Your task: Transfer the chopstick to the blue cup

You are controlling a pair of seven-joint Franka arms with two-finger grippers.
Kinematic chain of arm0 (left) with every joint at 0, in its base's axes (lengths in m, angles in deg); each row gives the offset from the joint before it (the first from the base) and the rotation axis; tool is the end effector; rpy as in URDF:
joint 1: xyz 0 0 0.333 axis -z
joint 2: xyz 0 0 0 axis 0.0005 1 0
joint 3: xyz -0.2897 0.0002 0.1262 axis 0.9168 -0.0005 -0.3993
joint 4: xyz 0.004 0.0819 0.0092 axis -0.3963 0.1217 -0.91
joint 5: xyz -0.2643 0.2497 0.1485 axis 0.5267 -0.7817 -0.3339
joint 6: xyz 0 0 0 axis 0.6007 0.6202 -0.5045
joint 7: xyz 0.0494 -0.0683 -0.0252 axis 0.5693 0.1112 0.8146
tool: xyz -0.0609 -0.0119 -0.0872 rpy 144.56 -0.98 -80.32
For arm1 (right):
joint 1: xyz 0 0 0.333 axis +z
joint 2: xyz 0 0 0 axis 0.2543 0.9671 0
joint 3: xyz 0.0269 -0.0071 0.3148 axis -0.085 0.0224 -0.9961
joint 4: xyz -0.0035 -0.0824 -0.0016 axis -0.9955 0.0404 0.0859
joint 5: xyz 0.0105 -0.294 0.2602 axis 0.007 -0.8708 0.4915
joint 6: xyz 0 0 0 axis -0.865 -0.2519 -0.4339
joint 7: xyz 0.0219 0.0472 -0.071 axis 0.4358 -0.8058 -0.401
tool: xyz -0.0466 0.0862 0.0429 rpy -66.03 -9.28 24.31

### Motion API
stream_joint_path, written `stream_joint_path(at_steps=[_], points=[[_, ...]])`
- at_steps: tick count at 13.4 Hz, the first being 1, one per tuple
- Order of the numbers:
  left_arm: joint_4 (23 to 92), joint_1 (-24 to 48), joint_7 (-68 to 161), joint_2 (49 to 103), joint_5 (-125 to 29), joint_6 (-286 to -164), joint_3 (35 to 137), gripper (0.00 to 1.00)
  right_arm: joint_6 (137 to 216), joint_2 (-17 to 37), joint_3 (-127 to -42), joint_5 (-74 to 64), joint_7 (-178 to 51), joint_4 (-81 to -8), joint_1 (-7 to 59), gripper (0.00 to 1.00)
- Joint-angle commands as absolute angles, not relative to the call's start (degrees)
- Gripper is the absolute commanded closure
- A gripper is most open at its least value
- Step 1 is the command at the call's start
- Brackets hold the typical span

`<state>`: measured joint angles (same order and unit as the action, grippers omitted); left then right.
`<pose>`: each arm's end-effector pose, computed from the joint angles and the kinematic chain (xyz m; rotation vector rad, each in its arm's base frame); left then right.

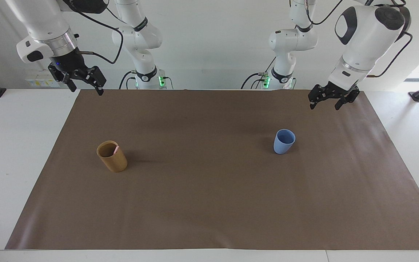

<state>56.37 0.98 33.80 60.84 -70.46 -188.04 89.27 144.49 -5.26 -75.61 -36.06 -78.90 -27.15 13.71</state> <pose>0.5247 -0.0722 0.5427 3.1129 -0.1141 -0.0383 0.5440 -0.0301 0.6475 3.1195 -0.2764 -0.0349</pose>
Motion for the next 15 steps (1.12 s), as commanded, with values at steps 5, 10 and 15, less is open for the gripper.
stream_joint_path(at_steps=[5, 10, 15], points=[[68.3, 3.9, 41.6, 61.0, -68.5, -202.8, 88.6, 0.00, 145.4, -6.5, -75.9, -36.4, -79.2, -28.7, 13.5, 0.00], [73.9, 5.9, 41.8, 63.3, -66.6, -207.7, 88.6, 0.00, 145.5, -6.5, -76.0, -36.4, -79.2, -28.7, 13.5, 0.00], [75.8, 6.7, 41.8, 65.7, -66.6, -210.8, 88.6, 0.00, 145.5, -6.5, -75.9, -36.4, -79.2, -28.7, 13.5, 0.00]])
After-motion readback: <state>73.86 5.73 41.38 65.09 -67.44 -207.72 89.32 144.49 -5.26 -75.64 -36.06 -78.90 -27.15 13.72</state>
